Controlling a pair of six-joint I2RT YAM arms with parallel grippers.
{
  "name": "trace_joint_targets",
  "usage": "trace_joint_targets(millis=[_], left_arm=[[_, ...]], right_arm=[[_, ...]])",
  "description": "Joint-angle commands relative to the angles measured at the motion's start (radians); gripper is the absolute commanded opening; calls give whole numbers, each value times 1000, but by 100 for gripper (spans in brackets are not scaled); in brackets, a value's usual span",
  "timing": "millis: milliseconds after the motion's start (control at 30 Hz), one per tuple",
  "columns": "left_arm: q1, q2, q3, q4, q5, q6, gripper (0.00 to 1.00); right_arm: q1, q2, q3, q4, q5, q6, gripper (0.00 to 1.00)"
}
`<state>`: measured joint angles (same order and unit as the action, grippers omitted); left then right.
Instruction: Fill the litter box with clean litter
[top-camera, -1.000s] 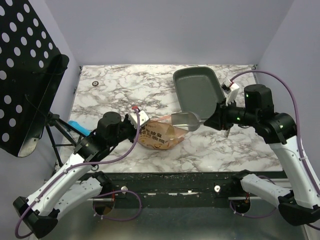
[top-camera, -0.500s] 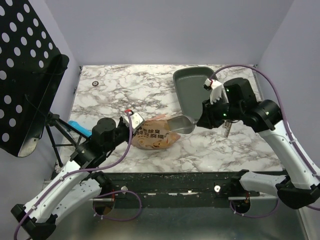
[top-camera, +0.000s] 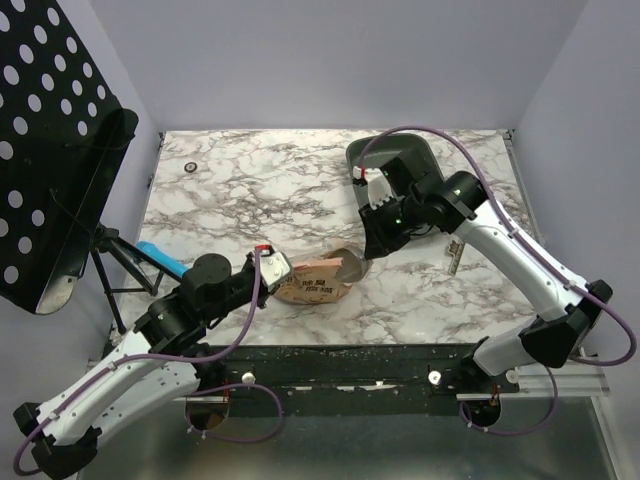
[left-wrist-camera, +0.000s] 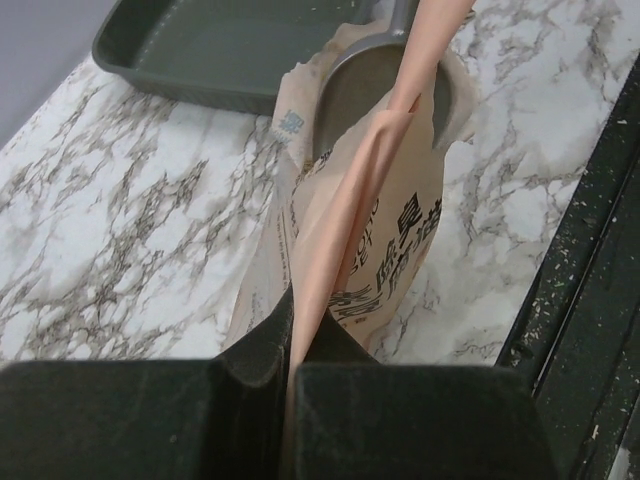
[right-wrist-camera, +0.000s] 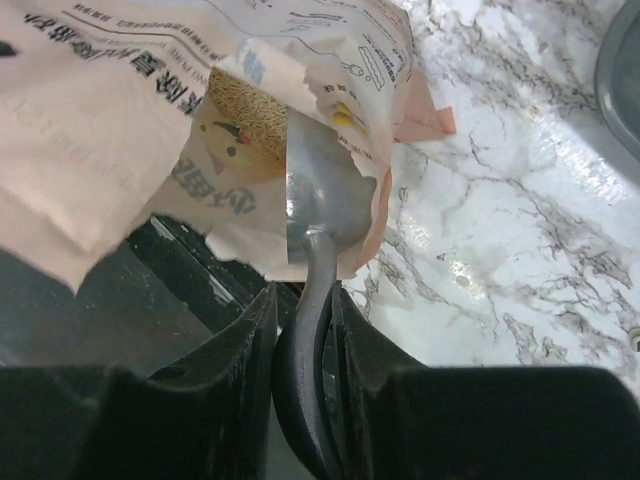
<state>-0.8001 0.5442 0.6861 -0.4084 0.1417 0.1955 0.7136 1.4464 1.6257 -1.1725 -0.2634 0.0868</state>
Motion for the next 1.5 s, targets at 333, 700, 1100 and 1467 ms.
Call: trace_joint_targets(millis=[333,700,1100,1467], left_arm=[[-126,28,-5,68,-241,73,0],[-126,-21,-16,31,-547,174,0],[-126,-18,-39,40,-436,188,0],[-126,-49,-100,129,-317,183,0]], right_arm=[[6,98,-343,302,-137,119,0],[6,95,-563,861,-411,379,0],[-32,-55,-569,932,-471,453,0],[-178,-185,-698,939,-577,467,0]])
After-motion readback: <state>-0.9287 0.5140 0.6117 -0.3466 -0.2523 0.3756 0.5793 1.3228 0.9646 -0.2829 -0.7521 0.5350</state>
